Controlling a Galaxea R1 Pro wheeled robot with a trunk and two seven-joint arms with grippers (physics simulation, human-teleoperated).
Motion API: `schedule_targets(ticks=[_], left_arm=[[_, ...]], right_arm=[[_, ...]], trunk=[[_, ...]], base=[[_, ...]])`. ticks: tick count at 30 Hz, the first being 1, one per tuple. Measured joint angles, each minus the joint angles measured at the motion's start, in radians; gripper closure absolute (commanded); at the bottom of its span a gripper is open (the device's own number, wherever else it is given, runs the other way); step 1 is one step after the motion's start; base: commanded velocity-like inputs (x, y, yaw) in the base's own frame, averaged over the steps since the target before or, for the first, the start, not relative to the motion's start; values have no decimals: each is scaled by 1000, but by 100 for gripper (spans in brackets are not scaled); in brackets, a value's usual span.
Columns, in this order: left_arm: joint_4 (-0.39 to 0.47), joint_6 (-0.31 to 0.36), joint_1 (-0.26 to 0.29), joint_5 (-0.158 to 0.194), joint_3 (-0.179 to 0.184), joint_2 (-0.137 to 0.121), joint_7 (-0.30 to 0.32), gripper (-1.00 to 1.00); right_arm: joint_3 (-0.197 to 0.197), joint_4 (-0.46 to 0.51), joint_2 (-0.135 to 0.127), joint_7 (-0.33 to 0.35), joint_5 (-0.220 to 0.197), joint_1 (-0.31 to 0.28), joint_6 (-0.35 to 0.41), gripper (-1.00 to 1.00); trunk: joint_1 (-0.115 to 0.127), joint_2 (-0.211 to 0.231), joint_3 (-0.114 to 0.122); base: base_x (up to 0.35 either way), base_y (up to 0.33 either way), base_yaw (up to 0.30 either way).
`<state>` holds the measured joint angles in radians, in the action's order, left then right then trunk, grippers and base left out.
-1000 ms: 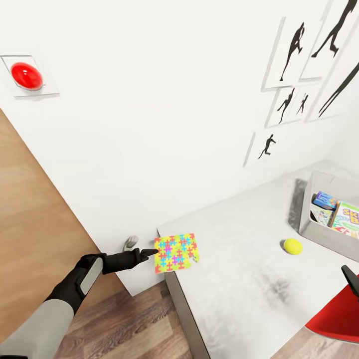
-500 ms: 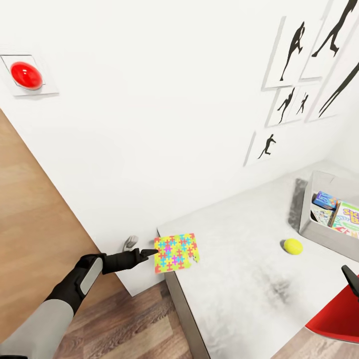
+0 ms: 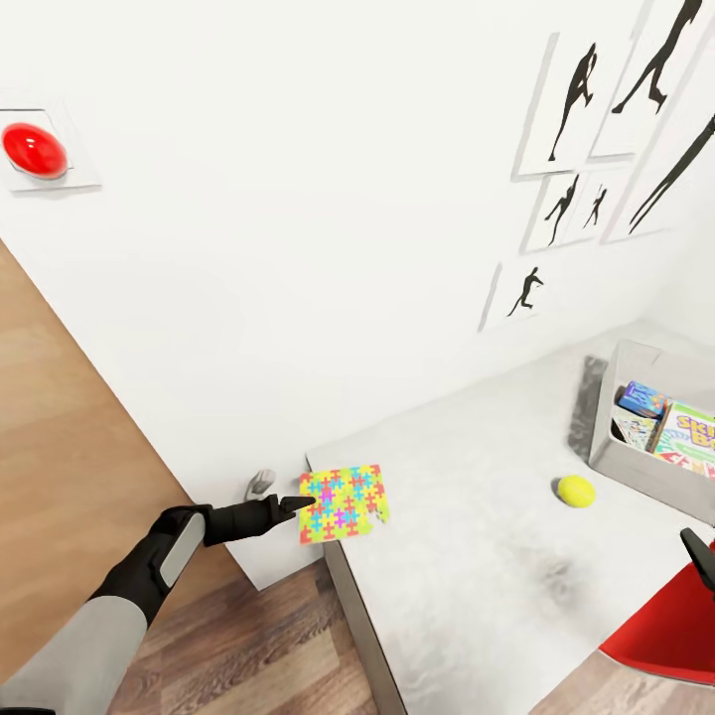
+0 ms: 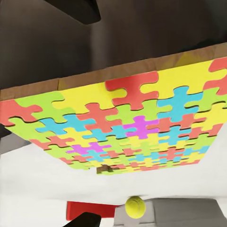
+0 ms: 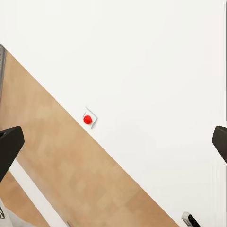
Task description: Put all the toys in the child's room - the three board games (two on the bed and one on the table), the two jigsaw puzzles on the table, and the tennis ball on the table - inside the toy box on the table in the child's room.
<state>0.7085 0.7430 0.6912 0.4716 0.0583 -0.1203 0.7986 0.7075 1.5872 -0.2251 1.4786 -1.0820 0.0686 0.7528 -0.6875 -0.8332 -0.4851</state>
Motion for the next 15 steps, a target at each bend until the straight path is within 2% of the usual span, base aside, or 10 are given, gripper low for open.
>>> schedule_targets(ticks=[15], left_arm=[[0, 0, 0, 0, 0, -1, 0, -100]], right_arm=[[0, 0, 0, 0, 0, 0, 0, -100]], trunk=[[0, 0, 0]], base=[[0, -17, 0]])
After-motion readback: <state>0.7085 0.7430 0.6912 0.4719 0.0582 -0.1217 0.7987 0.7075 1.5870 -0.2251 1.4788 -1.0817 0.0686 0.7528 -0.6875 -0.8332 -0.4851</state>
